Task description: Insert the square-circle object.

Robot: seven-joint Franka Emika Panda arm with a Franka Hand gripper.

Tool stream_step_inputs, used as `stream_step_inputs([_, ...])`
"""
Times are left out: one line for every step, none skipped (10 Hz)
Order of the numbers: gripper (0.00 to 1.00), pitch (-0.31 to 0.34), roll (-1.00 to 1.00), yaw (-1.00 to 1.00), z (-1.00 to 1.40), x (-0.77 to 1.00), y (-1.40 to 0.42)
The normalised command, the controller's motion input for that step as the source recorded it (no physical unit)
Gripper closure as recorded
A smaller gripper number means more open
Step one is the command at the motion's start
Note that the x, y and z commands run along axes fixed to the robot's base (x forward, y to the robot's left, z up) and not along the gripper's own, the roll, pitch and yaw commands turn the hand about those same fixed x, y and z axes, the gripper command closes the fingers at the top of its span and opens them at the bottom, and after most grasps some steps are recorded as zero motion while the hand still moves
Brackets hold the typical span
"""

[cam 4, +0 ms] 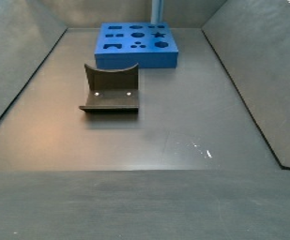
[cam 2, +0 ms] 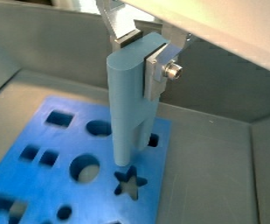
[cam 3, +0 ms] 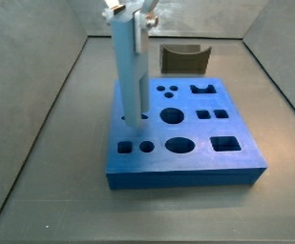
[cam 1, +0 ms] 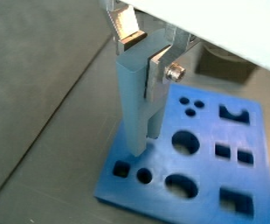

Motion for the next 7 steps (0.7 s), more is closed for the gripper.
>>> stream_step_inputs([1.00,-0.014,0.00,-0.92,-0.20,0.00,-0.28])
stream_step_inputs([1.00,-0.011,0.00,-0.91,-0.19,0.00,-0.28])
stream_step_inputs([1.00,-0.010,0.00,-0.91,-0.19,0.00,-0.28])
stream_step_inputs([1.00,-0.009,0.00,-0.91,-0.19,0.00,-0.28])
stream_step_inputs([1.00,-0.006,0.00,-0.91,-0.19,0.00,-0.28])
stream_step_inputs([1.00,0.000,0.00,-0.94,-0.26,0.00,-0.25])
stream_step_inputs([1.00,0.010,0.00,-0.95,-0.36,0.00,-0.22])
